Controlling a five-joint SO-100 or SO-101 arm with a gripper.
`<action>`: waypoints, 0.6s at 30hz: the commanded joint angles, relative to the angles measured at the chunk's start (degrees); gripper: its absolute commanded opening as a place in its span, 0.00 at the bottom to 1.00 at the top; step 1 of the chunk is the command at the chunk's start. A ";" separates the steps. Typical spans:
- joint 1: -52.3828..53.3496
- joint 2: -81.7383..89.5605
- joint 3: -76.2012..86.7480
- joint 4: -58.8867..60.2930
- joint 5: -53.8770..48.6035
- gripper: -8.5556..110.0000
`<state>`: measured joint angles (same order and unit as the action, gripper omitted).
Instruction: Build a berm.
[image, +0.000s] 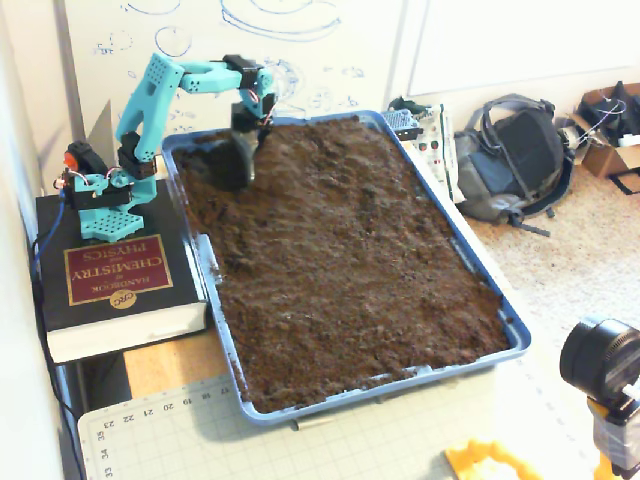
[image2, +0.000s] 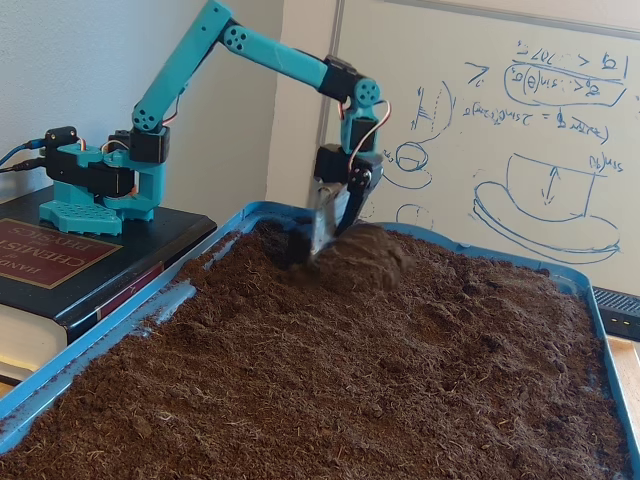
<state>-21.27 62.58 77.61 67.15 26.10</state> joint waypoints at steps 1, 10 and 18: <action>2.20 9.58 -5.45 -0.88 -0.26 0.07; 2.37 19.95 -0.97 -0.79 -0.18 0.07; 2.46 41.84 21.97 -0.70 -7.21 0.07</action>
<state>-19.78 91.67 94.22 67.06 23.03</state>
